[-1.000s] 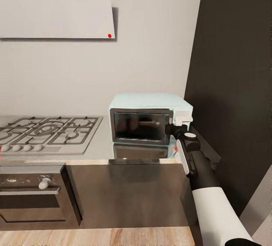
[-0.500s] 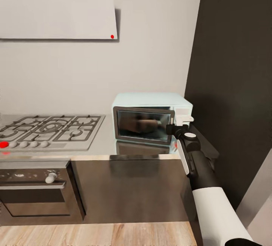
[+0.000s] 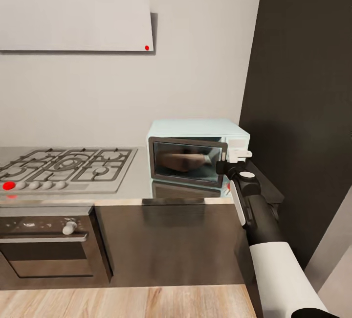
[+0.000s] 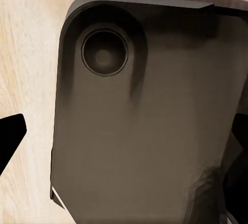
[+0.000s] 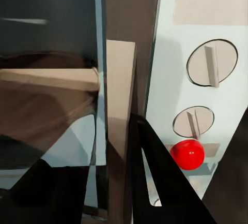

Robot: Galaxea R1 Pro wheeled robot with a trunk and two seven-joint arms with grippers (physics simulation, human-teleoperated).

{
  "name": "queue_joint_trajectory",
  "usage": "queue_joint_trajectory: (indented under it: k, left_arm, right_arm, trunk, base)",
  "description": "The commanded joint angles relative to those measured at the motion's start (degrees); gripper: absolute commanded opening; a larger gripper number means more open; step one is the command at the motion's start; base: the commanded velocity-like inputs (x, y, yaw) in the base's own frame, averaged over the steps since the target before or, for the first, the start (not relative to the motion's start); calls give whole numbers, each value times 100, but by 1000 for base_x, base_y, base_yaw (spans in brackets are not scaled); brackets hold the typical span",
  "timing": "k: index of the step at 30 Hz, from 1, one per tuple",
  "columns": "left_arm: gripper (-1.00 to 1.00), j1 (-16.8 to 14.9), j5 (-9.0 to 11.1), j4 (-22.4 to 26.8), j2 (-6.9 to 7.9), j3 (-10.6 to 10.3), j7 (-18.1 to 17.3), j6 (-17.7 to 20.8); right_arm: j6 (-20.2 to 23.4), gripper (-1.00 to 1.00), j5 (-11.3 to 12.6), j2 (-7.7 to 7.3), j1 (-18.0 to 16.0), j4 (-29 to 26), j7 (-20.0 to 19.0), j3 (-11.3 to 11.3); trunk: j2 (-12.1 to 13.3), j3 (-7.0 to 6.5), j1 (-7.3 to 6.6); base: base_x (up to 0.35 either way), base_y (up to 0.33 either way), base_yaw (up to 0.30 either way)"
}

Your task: In the kitchen, take the popcorn bag from the countertop, put it into the microwave, and heat it until the popcorn is cooked so the cooked popcorn ends up inside the bag.

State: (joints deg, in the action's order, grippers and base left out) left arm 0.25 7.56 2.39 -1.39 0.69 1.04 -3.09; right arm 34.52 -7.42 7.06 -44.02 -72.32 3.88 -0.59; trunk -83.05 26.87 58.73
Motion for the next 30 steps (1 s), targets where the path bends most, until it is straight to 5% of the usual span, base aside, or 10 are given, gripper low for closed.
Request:
queue_joint_trajectory:
  k: [1,22,23,30]
  left_arm:
    - [100,1,43,7,-2,1,10,-8]
    - [100,1,44,7,-1,-7,10,-8]
    - [100,1,44,7,-1,-7,10,-8]
    - [100,1,44,7,-2,-7,10,-8]
  right_arm:
    - [20,-100,153,6,-1,-1,-19,77]
    - [28,-100,145,6,-1,-4,-19,77]
    - [28,100,148,6,-1,-6,-19,77]
    - [262,100,146,6,-1,-10,-37,77]
  trunk:
    - [-2,6,0]
    - [-2,6,0]
    - [-2,6,0]
    - [-2,6,0]
  base:
    - [-34,0,0]
    - [-103,0,0]
    - [0,0,0]
    - [0,0,0]
